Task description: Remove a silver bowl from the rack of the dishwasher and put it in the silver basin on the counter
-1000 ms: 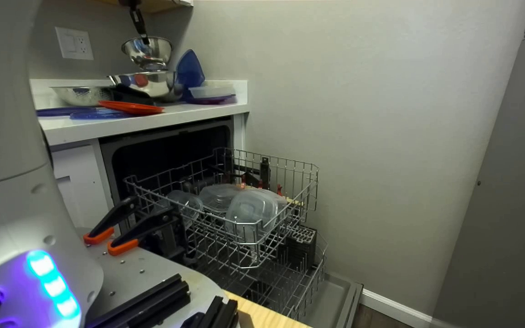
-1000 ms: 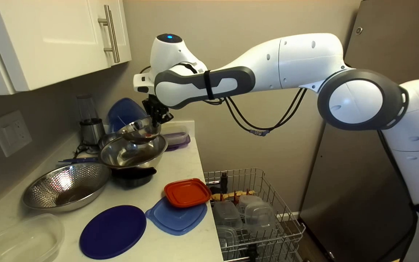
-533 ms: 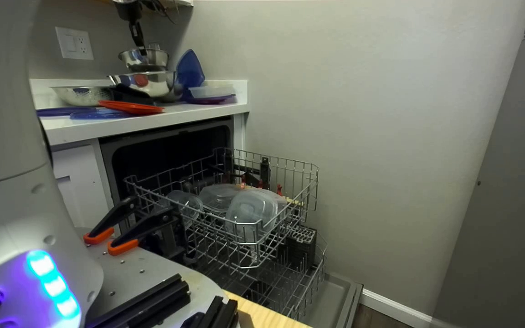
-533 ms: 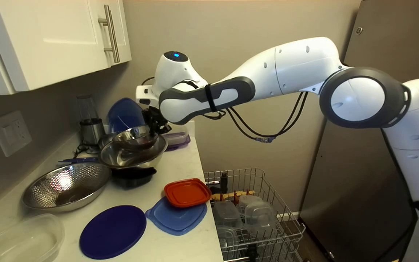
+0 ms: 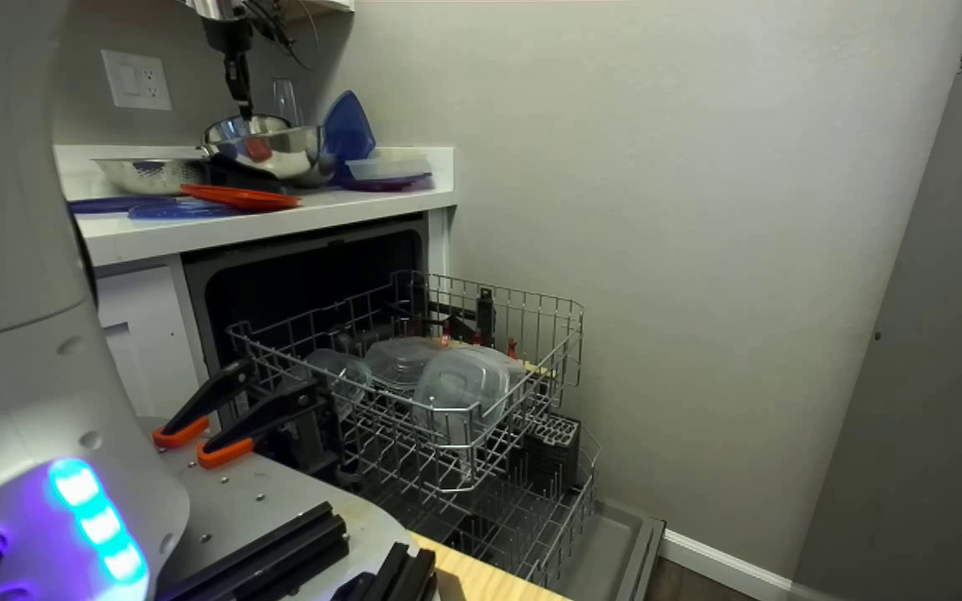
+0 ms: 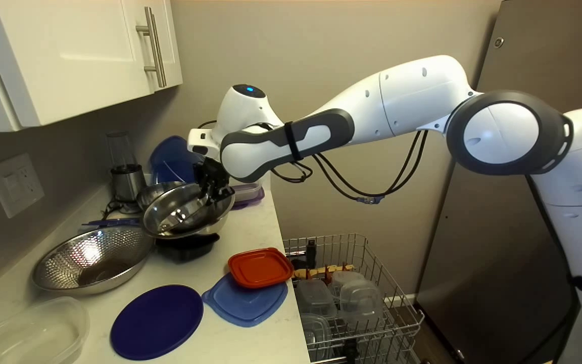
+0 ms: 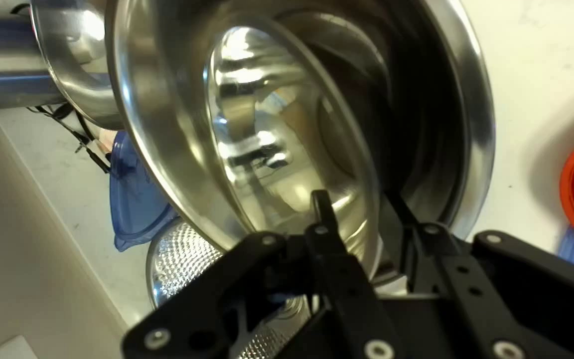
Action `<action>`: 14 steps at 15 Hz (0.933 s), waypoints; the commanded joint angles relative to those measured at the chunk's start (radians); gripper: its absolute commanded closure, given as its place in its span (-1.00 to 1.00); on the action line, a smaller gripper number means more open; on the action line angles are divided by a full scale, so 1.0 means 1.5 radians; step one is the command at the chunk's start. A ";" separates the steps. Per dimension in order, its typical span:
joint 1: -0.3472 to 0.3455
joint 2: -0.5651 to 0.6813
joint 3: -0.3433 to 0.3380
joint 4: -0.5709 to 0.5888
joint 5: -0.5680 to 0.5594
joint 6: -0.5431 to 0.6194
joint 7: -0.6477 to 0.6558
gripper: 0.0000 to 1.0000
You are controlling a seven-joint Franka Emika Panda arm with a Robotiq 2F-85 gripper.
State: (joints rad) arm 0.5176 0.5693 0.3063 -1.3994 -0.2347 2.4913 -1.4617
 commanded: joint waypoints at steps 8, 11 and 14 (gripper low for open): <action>-0.055 -0.040 0.068 -0.051 0.044 -0.003 -0.029 -0.97; -0.049 -0.067 0.055 -0.056 0.025 -0.056 0.004 -1.00; -0.050 -0.096 0.051 -0.064 0.025 -0.101 0.013 -1.00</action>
State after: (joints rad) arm 0.4590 0.5190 0.3856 -1.4140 -0.2029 2.3876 -1.4644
